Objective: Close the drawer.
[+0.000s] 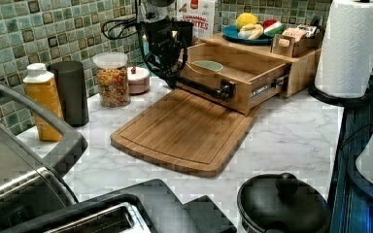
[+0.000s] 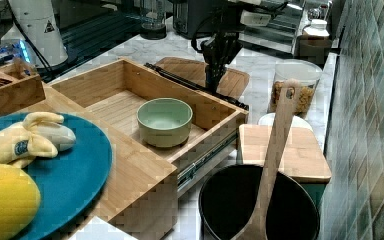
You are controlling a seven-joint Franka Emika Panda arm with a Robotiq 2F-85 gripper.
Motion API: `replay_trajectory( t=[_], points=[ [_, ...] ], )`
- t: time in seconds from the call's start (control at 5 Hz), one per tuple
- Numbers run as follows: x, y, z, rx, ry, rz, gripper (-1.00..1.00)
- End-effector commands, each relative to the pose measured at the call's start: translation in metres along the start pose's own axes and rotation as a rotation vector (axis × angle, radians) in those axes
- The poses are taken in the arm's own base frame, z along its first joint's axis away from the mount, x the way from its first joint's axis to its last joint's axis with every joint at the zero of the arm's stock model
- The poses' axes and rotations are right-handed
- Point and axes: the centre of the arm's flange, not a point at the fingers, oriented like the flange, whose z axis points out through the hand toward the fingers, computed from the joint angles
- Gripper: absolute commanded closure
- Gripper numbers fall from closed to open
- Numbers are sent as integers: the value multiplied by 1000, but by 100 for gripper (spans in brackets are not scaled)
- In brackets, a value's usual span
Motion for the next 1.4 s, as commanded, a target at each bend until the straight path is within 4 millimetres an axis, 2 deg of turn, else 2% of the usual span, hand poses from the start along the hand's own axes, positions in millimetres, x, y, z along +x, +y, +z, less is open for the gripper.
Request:
replay_trajectory(
  t=[0.2, 0.4, 0.6, 0.8, 1.0, 1.2, 1.4],
  points=[
    [-3, 128, 5, 42, 2, 29, 100],
    [-2, 161, 32, 92, 39, 32, 100],
    [8, 198, 46, 135, -5, 69, 100],
    [12, 244, 54, 110, -152, 109, 100],
    [7, 288, 69, 45, -131, 82, 100],
    [-1, 331, 93, 2, -128, 90, 100],
    [-7, 364, 100, -68, -146, 96, 100]
  ],
)
